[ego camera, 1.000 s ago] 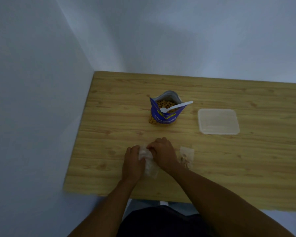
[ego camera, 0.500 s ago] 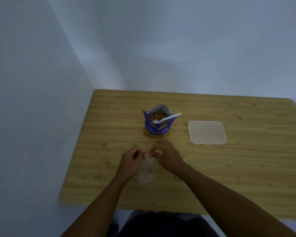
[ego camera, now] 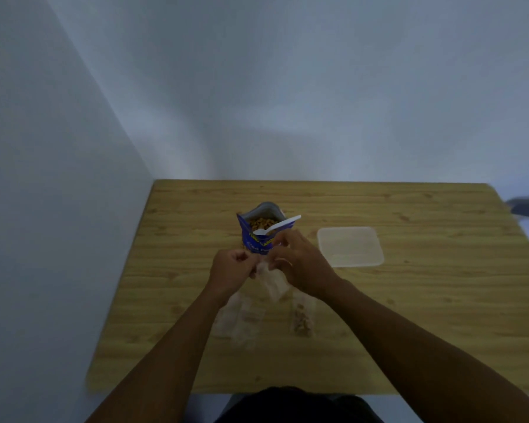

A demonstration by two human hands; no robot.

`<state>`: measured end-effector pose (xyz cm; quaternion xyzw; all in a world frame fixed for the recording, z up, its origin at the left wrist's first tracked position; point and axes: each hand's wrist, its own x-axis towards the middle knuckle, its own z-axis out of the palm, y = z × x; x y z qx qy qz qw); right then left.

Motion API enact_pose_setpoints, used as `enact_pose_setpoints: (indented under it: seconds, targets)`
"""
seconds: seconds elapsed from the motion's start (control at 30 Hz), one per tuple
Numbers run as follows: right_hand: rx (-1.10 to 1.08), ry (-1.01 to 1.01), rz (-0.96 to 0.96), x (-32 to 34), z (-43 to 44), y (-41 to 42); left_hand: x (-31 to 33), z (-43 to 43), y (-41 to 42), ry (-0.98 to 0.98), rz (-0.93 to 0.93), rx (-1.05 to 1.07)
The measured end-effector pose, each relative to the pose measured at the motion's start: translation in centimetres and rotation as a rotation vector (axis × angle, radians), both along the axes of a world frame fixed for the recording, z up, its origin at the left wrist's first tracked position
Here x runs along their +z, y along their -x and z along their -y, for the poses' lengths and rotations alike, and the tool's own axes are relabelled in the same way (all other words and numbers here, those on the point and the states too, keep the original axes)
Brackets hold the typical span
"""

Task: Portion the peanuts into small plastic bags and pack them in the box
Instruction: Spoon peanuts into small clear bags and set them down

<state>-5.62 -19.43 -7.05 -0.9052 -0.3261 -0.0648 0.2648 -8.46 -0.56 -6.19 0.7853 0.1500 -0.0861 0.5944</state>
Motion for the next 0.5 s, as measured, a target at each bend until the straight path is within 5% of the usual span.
enact_pose_setpoints:
  seconds: [0.17,0.5]
  targets:
    - [0.151,0.156,-0.401,1.8,1.1,-1.0,0.0,0.8,-0.7,-0.187,0.136,-0.043]
    - [-0.235,-0.437,-0.88,2.4,0.4,-1.4,-1.0,1.8,-1.0,-0.295,0.333,-0.038]
